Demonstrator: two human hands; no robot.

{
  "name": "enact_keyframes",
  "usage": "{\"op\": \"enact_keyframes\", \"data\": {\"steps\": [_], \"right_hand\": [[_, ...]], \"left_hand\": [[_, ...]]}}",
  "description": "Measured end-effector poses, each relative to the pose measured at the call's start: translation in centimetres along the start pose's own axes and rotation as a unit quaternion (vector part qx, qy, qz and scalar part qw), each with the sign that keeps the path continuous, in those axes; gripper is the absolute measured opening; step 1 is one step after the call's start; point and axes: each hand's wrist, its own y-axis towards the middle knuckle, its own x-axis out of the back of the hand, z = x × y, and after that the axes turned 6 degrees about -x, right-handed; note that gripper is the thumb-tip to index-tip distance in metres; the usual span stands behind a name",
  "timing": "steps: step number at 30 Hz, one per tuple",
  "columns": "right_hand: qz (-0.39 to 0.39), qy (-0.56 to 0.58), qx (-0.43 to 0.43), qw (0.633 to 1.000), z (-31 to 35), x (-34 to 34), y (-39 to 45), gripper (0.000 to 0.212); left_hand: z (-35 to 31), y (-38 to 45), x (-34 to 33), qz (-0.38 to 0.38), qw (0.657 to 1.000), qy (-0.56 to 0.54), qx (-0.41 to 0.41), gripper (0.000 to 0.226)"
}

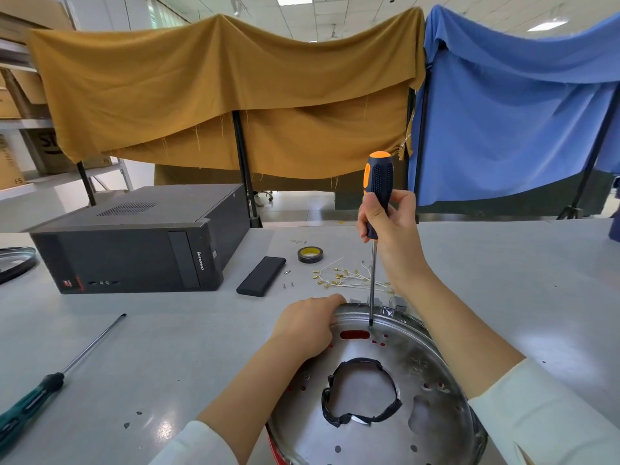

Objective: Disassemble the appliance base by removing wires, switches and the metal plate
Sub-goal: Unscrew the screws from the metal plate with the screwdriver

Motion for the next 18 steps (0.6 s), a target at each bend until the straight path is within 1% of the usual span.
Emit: {"op": "enact_keyframes", "data": {"steps": [1,4,7,8,10,12,15,18], "right_hand": [[-0.007,-0.007,-0.003,1.000,-0.02,0.04,0.04,0.031],[-0.015,-0.006,-0.031,0.999,-0.11,0.16,0.18,0.035],[-0.011,0.034,-0.037,0.999,-0.06,0.14,0.30,0.028],[-0.006,0.049,-0.039,0.998,0.07,0.10,0.28,0.029],[-0.001,0.036,-0.034,0.999,0.24,0.12,0.31,0.041],[0.002,-0.002,-0.021,1.000,0.28,0.08,0.20,0.045],[0.003,-0.028,-0.016,0.999,0.23,0.13,0.16,0.034],[-0.001,-0.009,-0.036,0.999,0.27,0.18,0.32,0.028]], "left_hand": [[-0.01,0.00,0.00,0.000,1.000,-0.001,0.000,0.046],[-0.02,0.00,0.00,-0.001,1.000,-0.003,0.000,0.047],[-0.01,-0.06,0.06,-0.001,1.000,-0.004,0.001,0.047],[-0.02,-0.08,0.08,-0.001,1.000,-0.004,0.001,0.048],[-0.05,-0.11,0.10,0.001,1.000,-0.005,0.002,0.047],[-0.07,-0.13,0.16,0.003,1.000,-0.006,0.003,0.046],[-0.11,-0.15,0.20,0.006,1.000,-0.005,0.004,0.050],[-0.16,-0.16,0.26,0.008,1.000,-0.003,0.003,0.050]]}}
